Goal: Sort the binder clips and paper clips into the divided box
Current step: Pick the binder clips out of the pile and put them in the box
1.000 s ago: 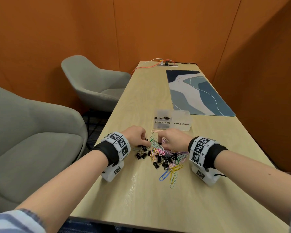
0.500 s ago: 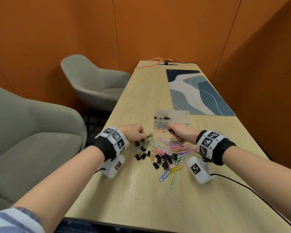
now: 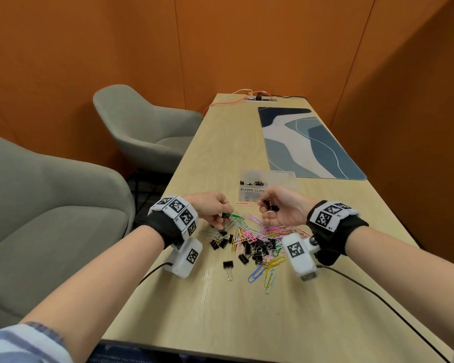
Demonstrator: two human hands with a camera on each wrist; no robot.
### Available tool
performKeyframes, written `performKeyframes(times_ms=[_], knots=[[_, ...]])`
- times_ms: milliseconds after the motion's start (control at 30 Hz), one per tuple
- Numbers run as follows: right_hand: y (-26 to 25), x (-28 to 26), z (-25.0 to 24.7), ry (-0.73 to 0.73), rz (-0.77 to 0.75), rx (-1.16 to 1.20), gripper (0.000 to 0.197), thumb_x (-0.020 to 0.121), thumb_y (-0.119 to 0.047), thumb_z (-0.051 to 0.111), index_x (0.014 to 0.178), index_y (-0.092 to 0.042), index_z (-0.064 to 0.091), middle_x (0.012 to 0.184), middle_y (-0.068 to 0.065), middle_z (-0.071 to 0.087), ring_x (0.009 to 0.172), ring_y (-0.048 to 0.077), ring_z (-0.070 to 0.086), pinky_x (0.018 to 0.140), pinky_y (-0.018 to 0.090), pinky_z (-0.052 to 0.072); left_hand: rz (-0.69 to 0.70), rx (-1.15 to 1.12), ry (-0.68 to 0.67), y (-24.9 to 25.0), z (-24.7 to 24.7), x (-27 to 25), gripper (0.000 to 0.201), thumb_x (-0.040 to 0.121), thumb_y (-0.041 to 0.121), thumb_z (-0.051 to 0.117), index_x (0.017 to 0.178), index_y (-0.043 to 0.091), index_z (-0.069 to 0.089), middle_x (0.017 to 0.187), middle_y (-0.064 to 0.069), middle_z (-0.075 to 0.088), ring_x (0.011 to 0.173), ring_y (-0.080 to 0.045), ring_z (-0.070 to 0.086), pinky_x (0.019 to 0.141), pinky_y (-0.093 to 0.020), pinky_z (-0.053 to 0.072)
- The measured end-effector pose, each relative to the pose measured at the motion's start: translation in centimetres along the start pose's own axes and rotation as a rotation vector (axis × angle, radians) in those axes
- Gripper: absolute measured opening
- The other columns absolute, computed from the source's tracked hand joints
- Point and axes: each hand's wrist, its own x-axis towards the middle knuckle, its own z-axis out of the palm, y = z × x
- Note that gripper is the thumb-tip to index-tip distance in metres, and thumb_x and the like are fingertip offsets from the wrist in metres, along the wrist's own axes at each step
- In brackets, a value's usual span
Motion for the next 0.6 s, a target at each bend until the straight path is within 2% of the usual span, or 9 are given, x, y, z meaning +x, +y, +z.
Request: performKeyframes(times_ms=[67,133,233,300,367,400,500,600], knots=[[0.1,0.2,0.0,0.02,-0.003,-0.057,0.032,0.094,-0.022,0.047,0.064,-0.013,0.045,0.058,0.001,0.039,0.044,0.012,0.043,0.039,0.02,0.043,0.0,-0.023,0.012,-0.1,-0.1,0.1,0.014,0.099,0.019,0.047,0.089,0.01,0.048,0.084,-0.015,0.058,0.046,-0.006,0.062,0.06,-0.02,0.059],[0.4,0.3,0.2,0.017,-0.023,-0.168,0.034,0.097,-0.026,0.047,0.066,-0.013,0.046,0.059,0.0,0.038,0.043,0.01,0.04,0.036,0.018,0.037,0.011,-0.063,0.031,-0.1,-0.1,-0.1,0.012,0.1,0.016,0.046,0.091,0.008,0.045,0.071,-0.01,0.054,0.042,-0.004,0.06,0.055,-0.018,0.058],[0.9,0.1,1.1,0.015,-0.121,-0.377,0.019,0.096,-0.019,0.049,0.079,-0.012,0.054,0.061,0.0,0.035,0.046,0.011,0.033,0.037,0.02,0.03,0.037,-0.07,0.031,-0.1,-0.1,-0.4,0.01,0.1,0.014,0.046,0.094,0.007,0.042,0.066,-0.008,0.05,0.04,-0.002,0.059,0.054,-0.017,0.058],[1.1,-0.3,2.0,0.045,-0.218,-0.534,0.009,0.093,-0.02,0.055,0.09,-0.012,0.057,0.062,0.0,0.035,0.048,0.011,0.032,0.039,0.021,0.03,0.061,-0.068,0.029,0.0,0.0,-0.6,0.012,0.099,0.015,0.046,0.09,0.008,0.043,0.067,-0.008,0.052,0.04,-0.001,0.059,0.053,-0.016,0.057],[1.4,-0.5,2.8,0.075,-0.325,-0.737,0.021,0.09,-0.025,0.06,0.106,-0.012,0.057,0.066,-0.001,0.04,0.048,0.012,0.036,0.041,0.021,0.031,0.084,-0.088,0.028,0.2,0.0,-0.6,0.015,0.099,0.015,0.047,0.085,0.009,0.043,0.067,-0.009,0.054,0.042,-0.002,0.061,0.053,-0.016,0.057],[1.5,-0.4,3.2,0.092,-0.386,-0.843,0.026,0.088,-0.027,0.062,0.109,-0.013,0.058,0.067,-0.003,0.042,0.049,0.011,0.039,0.043,0.021,0.032,0.092,-0.101,0.027,0.3,0.0,-0.6,0.016,0.099,0.015,0.047,0.084,0.01,0.043,0.067,-0.01,0.056,0.044,-0.004,0.062,0.053,-0.016,0.057],[1.5,-0.2,3.7,0.167,-0.536,-1.042,0.014,0.088,-0.025,0.062,0.093,-0.011,0.062,0.061,-0.009,0.044,0.05,0.007,0.041,0.046,0.021,0.033,0.103,-0.141,0.047,0.4,0.0,-0.6,0.017,0.099,0.018,0.048,0.084,0.01,0.043,0.071,-0.015,0.061,0.052,-0.011,0.066,0.058,-0.019,0.059],[1.3,-0.1,3.5,0.145,-0.518,-0.948,0.011,0.09,-0.021,0.058,0.08,-0.017,0.055,0.063,-0.006,0.045,0.048,0.01,0.041,0.045,0.021,0.037,0.12,-0.179,0.075,0.3,0.0,-0.7,0.018,0.099,0.02,0.048,0.085,0.01,0.043,0.073,-0.017,0.061,0.051,-0.01,0.066,0.059,-0.018,0.058]])
